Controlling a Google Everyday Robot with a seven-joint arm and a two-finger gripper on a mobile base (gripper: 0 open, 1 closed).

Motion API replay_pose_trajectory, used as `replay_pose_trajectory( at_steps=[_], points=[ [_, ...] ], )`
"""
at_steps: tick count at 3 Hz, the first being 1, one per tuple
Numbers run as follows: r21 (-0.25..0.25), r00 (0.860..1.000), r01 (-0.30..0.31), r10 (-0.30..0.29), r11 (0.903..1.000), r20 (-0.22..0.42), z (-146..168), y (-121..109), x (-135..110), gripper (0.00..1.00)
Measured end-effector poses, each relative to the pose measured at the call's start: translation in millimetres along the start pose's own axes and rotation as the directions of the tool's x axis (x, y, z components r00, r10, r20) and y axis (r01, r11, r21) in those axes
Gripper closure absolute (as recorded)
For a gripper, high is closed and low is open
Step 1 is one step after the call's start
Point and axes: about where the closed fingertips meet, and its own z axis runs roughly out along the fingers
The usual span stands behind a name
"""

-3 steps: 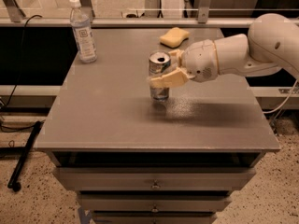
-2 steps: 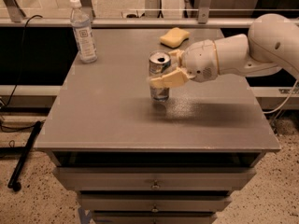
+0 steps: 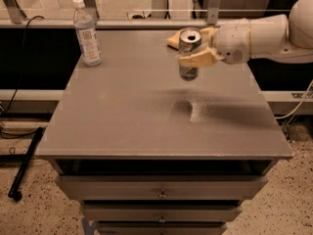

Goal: Move redbull can near sponge

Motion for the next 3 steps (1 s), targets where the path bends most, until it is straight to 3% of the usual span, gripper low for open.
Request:
replay_pose_trajectory(
  at_steps=[1,2,3],
  points=[
    [0.122,1.0,0.003,-0.003,0.9925,0.0,-33.7,-63.4,14.0,1.0],
    [0.28,0.996,-0.038,0.014,0.9593,0.087,-60.0,-144.3,37.0,1.0],
    [0.368,0.994,-0.064,0.028,0.9275,0.103,-63.9,-186.4,51.5,1.0]
  ],
)
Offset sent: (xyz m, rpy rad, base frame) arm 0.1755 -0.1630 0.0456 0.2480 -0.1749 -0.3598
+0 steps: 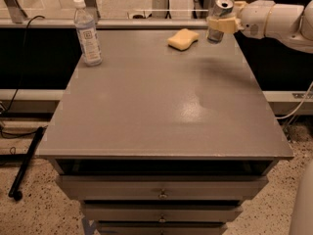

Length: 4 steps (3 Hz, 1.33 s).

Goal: Move redbull can near sponge

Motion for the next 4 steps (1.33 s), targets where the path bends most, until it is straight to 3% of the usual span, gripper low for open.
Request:
replay_pose_trajectory(
  at_steps=[1,3,4],
  points=[
    [0.051,0.998,-0.021,0.024,0.9985,-0.05,19.6,-16.2,15.1,1.0],
    [0.064,0.988,-0.101,0.108,0.9928,-0.108,57.6,-20.3,47.4,1.0],
    [0.073,0.981,-0.138,0.146,0.9878,-0.126,70.4,-22.2,59.4,0.83]
  ],
)
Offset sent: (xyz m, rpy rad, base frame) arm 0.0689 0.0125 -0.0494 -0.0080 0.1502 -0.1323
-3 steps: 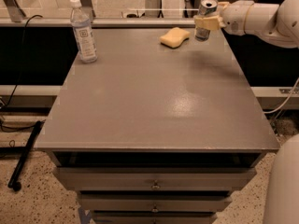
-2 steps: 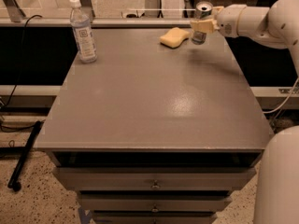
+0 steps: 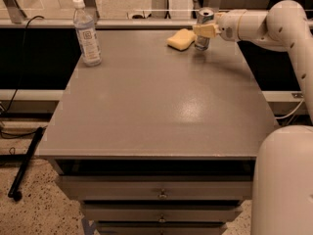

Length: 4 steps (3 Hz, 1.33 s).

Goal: Move redbull can near sponge

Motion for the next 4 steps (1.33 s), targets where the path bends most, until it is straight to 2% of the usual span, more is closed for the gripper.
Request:
replay_pose_trajectory(
  at_steps=[3,4],
  points=[
    [-0.018,0.997,-0.077,0.077,0.9969,0.006,21.4,0.2,17.5,0.14],
    [-0.043,0.995,-0.093,0.094,0.9948,0.027,20.8,4.4,16.8,0.0]
  ],
)
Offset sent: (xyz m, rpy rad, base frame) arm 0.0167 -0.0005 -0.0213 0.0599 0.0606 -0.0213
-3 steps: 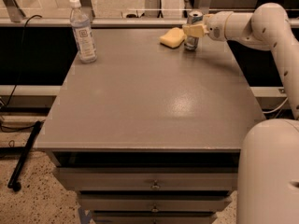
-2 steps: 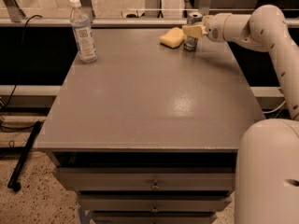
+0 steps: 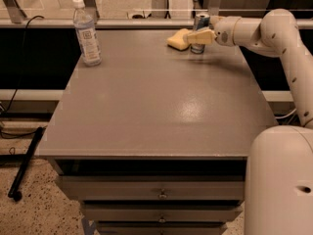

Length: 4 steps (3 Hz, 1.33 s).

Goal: Move redbull can near sponge

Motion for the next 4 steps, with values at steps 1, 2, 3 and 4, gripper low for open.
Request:
replay_pose_trajectory(
  at_steps=[1,2,3,4],
  points=[
    [0.003,0.998,0.039,-0.039,0.9992,0.04,-40.3,5.3,-13.3,0.0],
    [0.035,0.995,0.081,-0.083,0.9961,0.06,-97.5,15.0,-21.8,0.0],
    [0.033,0.981,0.177,-0.179,0.9837,0.071,-170.2,47.8,-42.6,0.0],
    [0.05,0.98,0.184,-0.187,0.9816,0.065,-185.0,45.3,-41.0,0.0]
  ],
)
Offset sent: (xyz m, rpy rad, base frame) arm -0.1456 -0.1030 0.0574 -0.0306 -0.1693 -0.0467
